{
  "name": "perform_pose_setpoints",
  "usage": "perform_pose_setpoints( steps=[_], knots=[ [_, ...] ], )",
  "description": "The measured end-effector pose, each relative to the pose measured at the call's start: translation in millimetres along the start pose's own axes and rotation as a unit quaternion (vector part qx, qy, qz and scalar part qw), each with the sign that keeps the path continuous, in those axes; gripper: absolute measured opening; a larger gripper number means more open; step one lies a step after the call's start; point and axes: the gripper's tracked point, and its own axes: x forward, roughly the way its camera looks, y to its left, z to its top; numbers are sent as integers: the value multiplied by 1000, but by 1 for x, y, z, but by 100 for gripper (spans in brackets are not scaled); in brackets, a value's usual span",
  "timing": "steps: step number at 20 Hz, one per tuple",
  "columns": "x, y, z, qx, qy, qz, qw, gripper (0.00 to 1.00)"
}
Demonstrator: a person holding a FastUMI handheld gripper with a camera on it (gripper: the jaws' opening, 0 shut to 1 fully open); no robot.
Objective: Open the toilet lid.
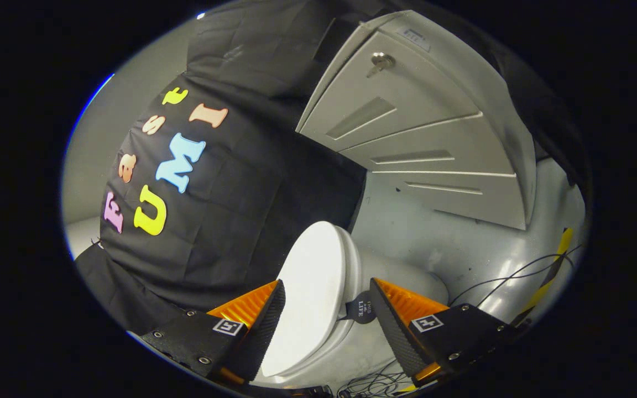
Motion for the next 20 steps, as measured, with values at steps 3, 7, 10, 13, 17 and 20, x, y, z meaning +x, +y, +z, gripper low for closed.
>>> perform_pose_setpoints(
  steps=[3,7,10,13,17,20],
  knots=[
    [10,-13,-7,19,9,-22,1000,94],
    [22,-22,-26,67,40,-25,997,92],
    [26,-25,-38,117,58,-14,991,73],
    [32,-34,-44,141,57,-19,988,60],
    [33,-29,-52,150,71,-2,986,39],
    [43,-33,-52,139,71,-10,988,27]
  ],
)
